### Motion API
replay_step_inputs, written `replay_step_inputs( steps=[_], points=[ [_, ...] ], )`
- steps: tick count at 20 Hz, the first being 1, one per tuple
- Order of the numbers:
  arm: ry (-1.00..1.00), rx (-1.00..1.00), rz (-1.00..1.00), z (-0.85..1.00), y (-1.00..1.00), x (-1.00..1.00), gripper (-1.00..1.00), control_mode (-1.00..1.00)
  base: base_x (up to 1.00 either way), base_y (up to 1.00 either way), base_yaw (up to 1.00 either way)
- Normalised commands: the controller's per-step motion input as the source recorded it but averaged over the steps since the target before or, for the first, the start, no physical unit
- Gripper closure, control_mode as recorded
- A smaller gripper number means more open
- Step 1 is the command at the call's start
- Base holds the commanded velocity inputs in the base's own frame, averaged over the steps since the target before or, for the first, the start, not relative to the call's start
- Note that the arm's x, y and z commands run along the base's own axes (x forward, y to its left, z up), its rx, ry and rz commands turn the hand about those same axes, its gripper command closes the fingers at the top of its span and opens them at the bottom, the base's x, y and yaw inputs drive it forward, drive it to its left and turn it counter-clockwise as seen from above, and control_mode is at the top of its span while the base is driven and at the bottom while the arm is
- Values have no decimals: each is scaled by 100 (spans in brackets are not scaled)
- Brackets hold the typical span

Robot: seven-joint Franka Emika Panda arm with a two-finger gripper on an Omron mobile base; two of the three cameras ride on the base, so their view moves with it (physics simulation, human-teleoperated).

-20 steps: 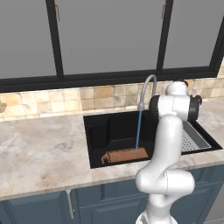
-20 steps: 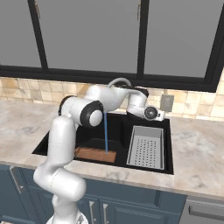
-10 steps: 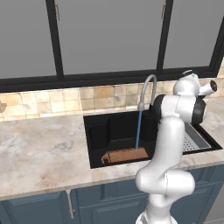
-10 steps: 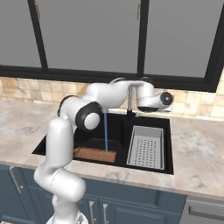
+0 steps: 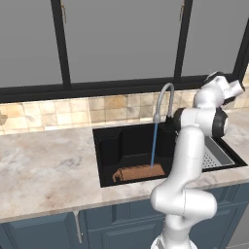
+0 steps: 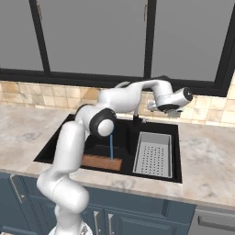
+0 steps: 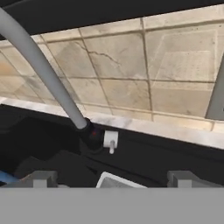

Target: Turn on the sink faucet with hot water and rinse the cutting board for ten seconds, then turn off the faucet. Push the cutting board to reach the water if necessary.

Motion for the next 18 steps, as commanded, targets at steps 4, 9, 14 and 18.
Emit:
replay_step_inputs(
  steps=[4, 9, 14, 18],
  points=[
    [20, 0, 16, -8, 0, 8, -100, -100, 0, 0, 0],
    [11, 0, 17, 2, 2, -1, -100, -100, 0, 0, 0],
    [8, 0, 9, 6, 16, -21, -100, -100, 0, 0, 0],
    [3, -1, 0, 2, 24, -16, -100, -100, 0, 0, 0]
  ],
)
